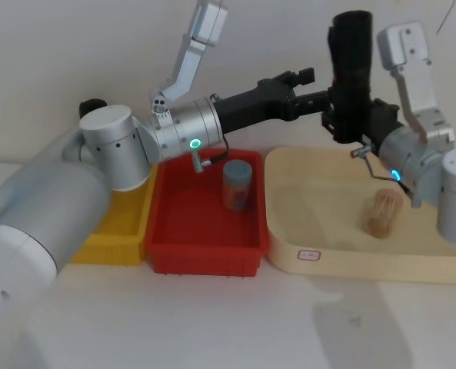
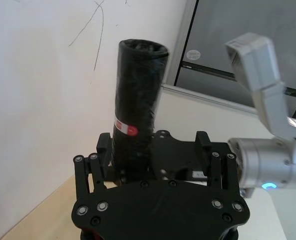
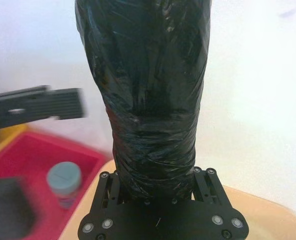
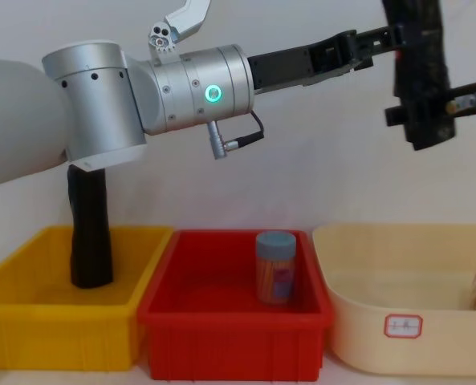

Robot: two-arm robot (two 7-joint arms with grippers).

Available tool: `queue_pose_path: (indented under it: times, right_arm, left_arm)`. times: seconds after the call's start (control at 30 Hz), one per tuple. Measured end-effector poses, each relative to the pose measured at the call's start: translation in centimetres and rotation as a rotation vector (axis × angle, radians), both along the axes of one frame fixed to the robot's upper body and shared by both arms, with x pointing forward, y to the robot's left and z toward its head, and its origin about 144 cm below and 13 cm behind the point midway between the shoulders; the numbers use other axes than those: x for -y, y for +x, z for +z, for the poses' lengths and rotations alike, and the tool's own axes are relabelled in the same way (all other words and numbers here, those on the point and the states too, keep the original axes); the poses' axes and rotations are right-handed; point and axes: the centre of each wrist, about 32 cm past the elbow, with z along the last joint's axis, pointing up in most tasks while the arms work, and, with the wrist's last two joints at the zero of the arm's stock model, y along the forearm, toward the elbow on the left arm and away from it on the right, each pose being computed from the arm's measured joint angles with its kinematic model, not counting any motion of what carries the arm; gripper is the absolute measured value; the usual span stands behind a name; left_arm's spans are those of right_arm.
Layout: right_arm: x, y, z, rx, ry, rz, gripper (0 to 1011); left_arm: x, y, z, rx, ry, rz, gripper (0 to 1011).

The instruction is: Pick up the garbage bag with the one hand and transfer it to the other hand.

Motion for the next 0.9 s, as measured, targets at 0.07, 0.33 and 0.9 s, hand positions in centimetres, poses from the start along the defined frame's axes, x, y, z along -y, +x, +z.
queue_pose_path:
  times: [0.07, 0.33, 0.9]
  right_arm:
    - [0.4, 0.4, 0.1, -0.011, 0.005, -0.023, 573]
    - [1.1, 1.0, -0.3, -0.046, 0.032, -0.052, 573]
    - [1.0, -1.8, -1.5, 0.002, 0.092, -0.028, 630]
  left_arm:
    - [0.0, 0.0, 0.0, 0.000, 0.000, 0.000, 1000]
    - [0.0, 0.0, 0.0, 0.000, 0.000, 0.000, 1000]
    - [0.0, 0.0, 0.0, 0.000, 0.000, 0.000, 1000]
